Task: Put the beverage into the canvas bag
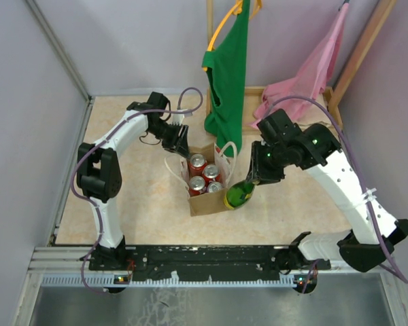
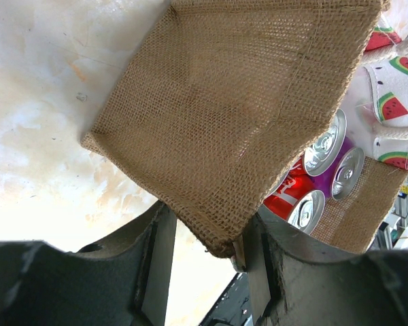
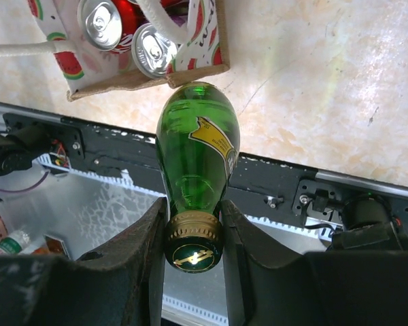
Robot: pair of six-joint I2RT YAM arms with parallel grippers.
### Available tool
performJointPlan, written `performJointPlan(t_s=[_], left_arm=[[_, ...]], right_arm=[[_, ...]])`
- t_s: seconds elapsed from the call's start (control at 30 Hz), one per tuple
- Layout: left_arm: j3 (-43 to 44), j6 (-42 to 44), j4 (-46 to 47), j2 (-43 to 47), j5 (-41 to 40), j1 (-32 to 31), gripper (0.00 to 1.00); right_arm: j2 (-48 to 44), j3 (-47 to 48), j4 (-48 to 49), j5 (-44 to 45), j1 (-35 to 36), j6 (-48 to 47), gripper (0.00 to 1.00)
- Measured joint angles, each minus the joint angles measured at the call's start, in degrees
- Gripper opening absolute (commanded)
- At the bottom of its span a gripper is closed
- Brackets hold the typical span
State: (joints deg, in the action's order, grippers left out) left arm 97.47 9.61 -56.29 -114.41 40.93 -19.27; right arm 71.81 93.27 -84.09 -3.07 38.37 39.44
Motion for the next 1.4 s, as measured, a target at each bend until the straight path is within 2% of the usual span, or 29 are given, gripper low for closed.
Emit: performJointPlan(t_s=[0.57,1.13,1.4], left_arm=[[0.02,-0.17,0.15,-0.02,-0.02,-0.04,0.48],[0.35,-0.15,0.07,-0.04,-0.11,-0.26,0.48],[1.40,-0.15,-0.35,-0.72,-0.15,-0.37,0.48]], right_arm=[[5.38,12.59,-0.15,-4.63,-0.42,-0.48,0.00],[11.54,13.03,7.45,-6.43,-1.03,-2.45,0.00],[17.09,15.26,9.14,-3.50,-1.97,-4.94,0.00]])
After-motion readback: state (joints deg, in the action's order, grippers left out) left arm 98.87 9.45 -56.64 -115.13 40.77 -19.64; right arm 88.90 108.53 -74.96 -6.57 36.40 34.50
